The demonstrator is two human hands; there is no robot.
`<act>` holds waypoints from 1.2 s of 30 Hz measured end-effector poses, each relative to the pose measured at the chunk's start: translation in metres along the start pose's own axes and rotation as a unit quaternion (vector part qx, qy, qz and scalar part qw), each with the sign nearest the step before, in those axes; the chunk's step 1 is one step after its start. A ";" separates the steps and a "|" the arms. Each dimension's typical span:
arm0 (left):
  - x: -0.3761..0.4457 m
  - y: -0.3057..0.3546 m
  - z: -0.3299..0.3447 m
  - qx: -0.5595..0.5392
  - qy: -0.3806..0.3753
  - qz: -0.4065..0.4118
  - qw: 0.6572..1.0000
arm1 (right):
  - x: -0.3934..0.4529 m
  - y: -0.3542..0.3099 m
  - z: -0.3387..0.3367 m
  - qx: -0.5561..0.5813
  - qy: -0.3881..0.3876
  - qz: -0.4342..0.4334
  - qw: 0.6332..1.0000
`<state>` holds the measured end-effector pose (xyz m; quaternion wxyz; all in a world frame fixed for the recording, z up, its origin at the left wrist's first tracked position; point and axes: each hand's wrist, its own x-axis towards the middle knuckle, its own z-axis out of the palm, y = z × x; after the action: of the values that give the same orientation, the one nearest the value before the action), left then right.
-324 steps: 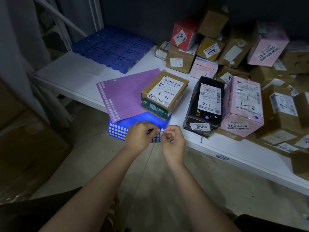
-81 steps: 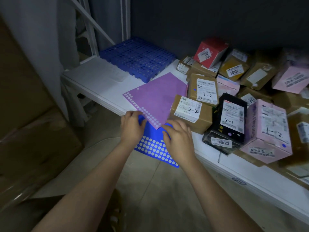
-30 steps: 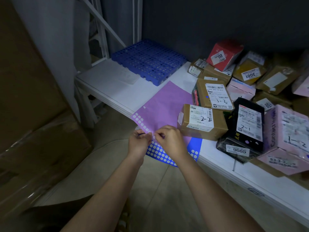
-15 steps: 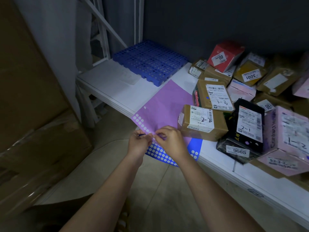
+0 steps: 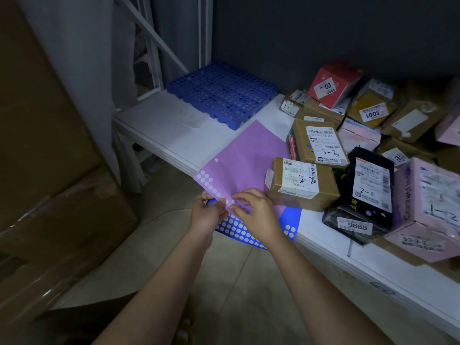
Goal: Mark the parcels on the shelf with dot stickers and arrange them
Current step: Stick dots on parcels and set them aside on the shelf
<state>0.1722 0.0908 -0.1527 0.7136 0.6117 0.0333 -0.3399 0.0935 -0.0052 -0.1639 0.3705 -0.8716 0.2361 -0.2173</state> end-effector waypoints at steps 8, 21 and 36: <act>0.002 -0.002 -0.001 0.019 -0.001 0.013 1.000 | -0.001 -0.003 0.004 -0.075 0.036 -0.030 0.996; 0.002 -0.001 -0.001 0.055 0.015 0.034 0.998 | 0.003 -0.006 0.002 -0.059 0.053 -0.020 0.997; -0.006 0.008 -0.004 0.236 0.133 0.143 0.952 | -0.035 -0.026 -0.039 -0.079 0.216 -0.044 0.972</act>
<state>0.1736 0.0967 -0.1441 0.5793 0.8005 -0.0412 -0.1480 0.0509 0.0101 -0.1269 0.2308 -0.8399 0.2889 -0.3973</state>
